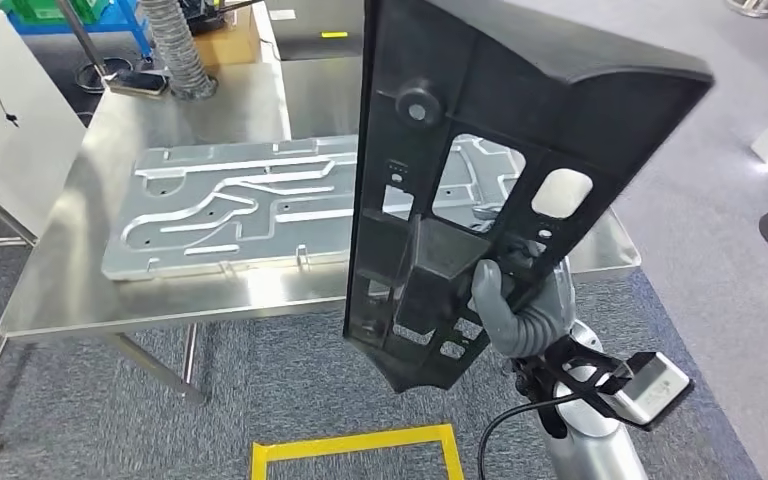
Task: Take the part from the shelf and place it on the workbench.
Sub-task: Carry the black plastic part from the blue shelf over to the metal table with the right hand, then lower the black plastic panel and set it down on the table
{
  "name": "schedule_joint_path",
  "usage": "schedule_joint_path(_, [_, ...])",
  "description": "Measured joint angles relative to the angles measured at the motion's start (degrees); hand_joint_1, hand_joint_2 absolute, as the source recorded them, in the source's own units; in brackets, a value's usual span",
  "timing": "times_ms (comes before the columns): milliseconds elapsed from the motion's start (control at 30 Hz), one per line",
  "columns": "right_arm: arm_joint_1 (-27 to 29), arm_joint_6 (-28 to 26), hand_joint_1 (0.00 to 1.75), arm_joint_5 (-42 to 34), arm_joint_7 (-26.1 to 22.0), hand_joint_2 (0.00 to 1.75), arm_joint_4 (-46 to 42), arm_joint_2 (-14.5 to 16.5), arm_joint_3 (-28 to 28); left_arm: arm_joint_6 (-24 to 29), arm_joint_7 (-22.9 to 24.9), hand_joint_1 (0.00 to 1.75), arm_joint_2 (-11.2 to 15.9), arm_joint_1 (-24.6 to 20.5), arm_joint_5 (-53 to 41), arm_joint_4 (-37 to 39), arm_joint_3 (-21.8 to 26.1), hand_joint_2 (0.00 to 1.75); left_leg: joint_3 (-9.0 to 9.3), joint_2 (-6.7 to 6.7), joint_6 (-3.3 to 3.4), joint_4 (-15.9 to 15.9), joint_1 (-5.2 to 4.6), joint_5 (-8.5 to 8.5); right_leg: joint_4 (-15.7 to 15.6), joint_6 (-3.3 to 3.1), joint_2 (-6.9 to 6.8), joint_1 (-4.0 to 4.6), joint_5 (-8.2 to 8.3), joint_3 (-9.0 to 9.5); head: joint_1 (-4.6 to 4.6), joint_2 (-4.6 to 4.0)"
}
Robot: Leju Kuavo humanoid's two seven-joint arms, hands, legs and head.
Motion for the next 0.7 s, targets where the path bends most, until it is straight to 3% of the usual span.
schedule_joint_path(33, [-0.09,0.00,1.75,0.01,-0.16,1.75,-0.05,0.03,0.00,-0.01,-0.01,0.00,-0.02,-0.21,-0.01,0.00,-0.01,1.75,-0.99,0.47,-0.29,2.46,0.01,0.94,-0.39,-0.40,-0.03,-0.10,-0.49,0.86,-0.01,0.00])
schedule_joint_path(100, [-0.12,-0.03,1.75,0.10,-0.48,1.75,-0.14,0.07,-0.01,-0.03,0.00,0.00,-0.09,-0.50,-0.01,0.00,-0.03,1.75,-5.16,1.53,-0.81,8.97,0.19,1.44,-0.93,-0.98,-0.17,-0.23,-1.59,2.59,-0.01,0.01])
schedule_joint_path(133, [-0.08,-0.06,1.75,0.20,-0.62,1.75,-0.17,0.07,-0.01,-0.03,0.01,0.00,-0.15,-0.49,-0.01,0.00,-0.04,1.75,-7.62,1.91,-1.08,12.05,0.29,0.31,-1.04,-1.14,-0.23,-0.26,-2.30,3.42,-0.01,0.01])
schedule_joint_path(200, [0.03,-0.31,1.75,0.37,-0.80,1.75,-0.32,0.07,-0.01,0.00,0.03,0.00,-0.17,-0.29,0.01,0.00,-0.02,1.75,-11.73,2.17,-1.54,15.10,0.60,-4.15,-1.09,-1.08,-0.17,-0.36,-3.91,5.22,-0.01,0.00])
schedule_joint_path(233, [0.09,-0.53,1.75,0.40,-0.84,1.75,-0.46,0.07,-0.03,0.01,0.02,0.00,-0.16,-0.18,0.01,0.00,-0.01,1.75,-12.97,2.28,-1.74,14.67,0.73,-5.84,-1.09,-0.95,-0.12,-0.45,-4.81,6.32,-0.01,0.00])
schedule_joint_path(267, [0.12,-0.80,1.75,0.43,-0.88,1.75,-0.64,0.07,-0.07,0.01,0.01,0.00,-0.15,-0.11,0.02,0.00,0.00,1.75,-13.61,2.41,-1.84,12.93,0.82,-6.14,-1.09,-0.76,-0.09,-0.58,-5.76,7.51,0.00,0.00])
schedule_joint_path(300, [0.12,-1.06,1.75,0.52,-0.90,1.75,-0.85,0.07,-0.14,0.01,-0.02,0.00,-0.14,-0.03,0.06,0.00,0.01,1.75,-13.76,2.56,-1.91,10.12,0.90,-4.41,-1.10,-0.54,-0.13,-0.70,-6.73,8.73,0.00,0.00])
schedule_joint_path(400, [-0.07,-1.61,1.75,1.03,-0.89,1.75,-1.33,0.05,-0.54,0.01,-0.11,0.00,-0.17,0.30,0.26,0.00,0.03,1.75,-13.60,3.19,-1.40,1.59,0.94,7.24,-1.10,0.41,-0.14,-0.64,-9.54,11.53,0.01,0.01])
schedule_joint_path(433, [-0.25,-1.75,1.75,1.15,-0.83,1.75,-1.45,0.03,-0.74,0.01,-0.14,0.00,-0.17,0.33,0.31,0.00,0.05,1.75,-13.48,3.26,-0.91,0.42,0.87,9.25,-1.09,0.86,-0.11,-0.55,-10.07,12.17,0.01,0.01])
schedule_joint_path(467, [-0.48,-1.87,1.75,1.17,-0.79,1.75,-1.59,0.02,-0.95,0.00,-0.19,0.00,-0.20,0.26,0.35,0.01,0.07,1.75,-13.16,3.24,-0.34,0.17,0.76,9.26,-0.85,1.33,-0.07,-0.52,-10.08,12.53,0.00,0.01])
schedule_joint_path(533, [-0.99,-2.00,1.75,1.11,-0.72,1.75,-1.97,-0.01,-1.40,-0.04,-0.27,0.00,-0.24,0.03,0.36,0.01,0.09,1.75,-11.80,2.98,0.67,-0.46,0.86,8.64,1.69,2.09,-0.20,-0.66,-8.79,11.70,0.00,0.00])
schedule_joint_path(600, [-1.32,-2.02,1.75,1.06,-0.75,1.75,-2.17,-0.03,-1.70,-0.07,-0.32,0.00,-0.26,-0.07,0.36,0.01,0.09,1.75,-10.23,2.81,1.33,-1.05,0.92,7.91,7.96,2.38,-0.30,-0.74,-8.08,7.79,0.01,0.00])
schedule_joint_path(633, [-1.37,-2.02,1.75,1.05,-0.76,1.75,-2.19,-0.04,-1.80,-0.05,-0.33,0.00,-0.25,-0.06,0.36,0.01,0.09,1.75,-9.50,2.76,1.56,-1.19,0.84,7.32,11.39,2.41,-0.34,-0.72,-9.07,5.14,0.01,0.00])
schedule_joint_path(700, [-1.36,-2.02,1.75,1.05,-0.76,1.75,-2.19,-0.09,-1.99,-0.03,-0.34,0.00,-0.24,-0.04,0.37,0.00,0.09,1.75,-7.97,2.56,1.81,-1.30,0.63,5.94,15.52,2.51,-0.35,-0.68,-13.41,0.47,0.02,-0.01])
